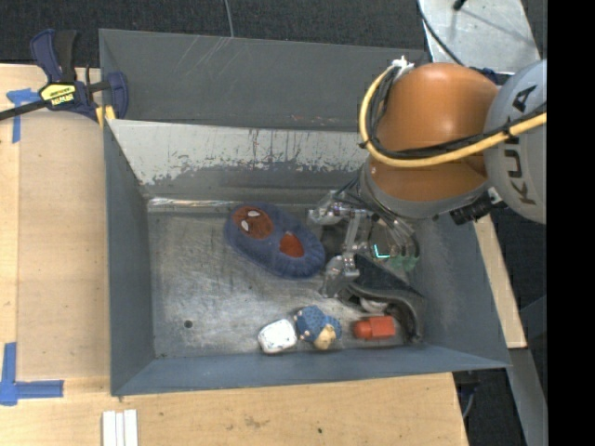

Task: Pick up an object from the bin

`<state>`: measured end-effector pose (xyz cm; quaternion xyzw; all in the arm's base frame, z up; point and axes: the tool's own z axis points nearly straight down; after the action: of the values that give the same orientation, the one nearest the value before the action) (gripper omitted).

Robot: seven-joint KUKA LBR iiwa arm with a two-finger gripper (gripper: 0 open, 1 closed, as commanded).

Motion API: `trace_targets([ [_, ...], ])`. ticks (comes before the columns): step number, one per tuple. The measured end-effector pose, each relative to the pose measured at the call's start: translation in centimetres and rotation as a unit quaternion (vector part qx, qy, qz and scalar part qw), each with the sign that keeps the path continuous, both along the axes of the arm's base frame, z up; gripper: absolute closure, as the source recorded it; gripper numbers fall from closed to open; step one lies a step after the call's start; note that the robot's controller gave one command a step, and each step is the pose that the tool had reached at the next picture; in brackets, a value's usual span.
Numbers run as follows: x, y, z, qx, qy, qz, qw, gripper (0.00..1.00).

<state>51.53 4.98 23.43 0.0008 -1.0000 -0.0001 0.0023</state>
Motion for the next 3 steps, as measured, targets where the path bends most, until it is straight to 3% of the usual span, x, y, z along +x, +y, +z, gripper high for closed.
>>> trace_targets([
  [1,0.2,0.0,0.4,0.000,-0.0039,-0.001,1.0000,1.00],
  [2,0.2,0.0,0.4,0.000,-0.0039,-0.001,1.0000,0.00],
  [3,3.7,4.7,-13.3,0.000,-0.0009,-0.003,1.0000,0.00],
])
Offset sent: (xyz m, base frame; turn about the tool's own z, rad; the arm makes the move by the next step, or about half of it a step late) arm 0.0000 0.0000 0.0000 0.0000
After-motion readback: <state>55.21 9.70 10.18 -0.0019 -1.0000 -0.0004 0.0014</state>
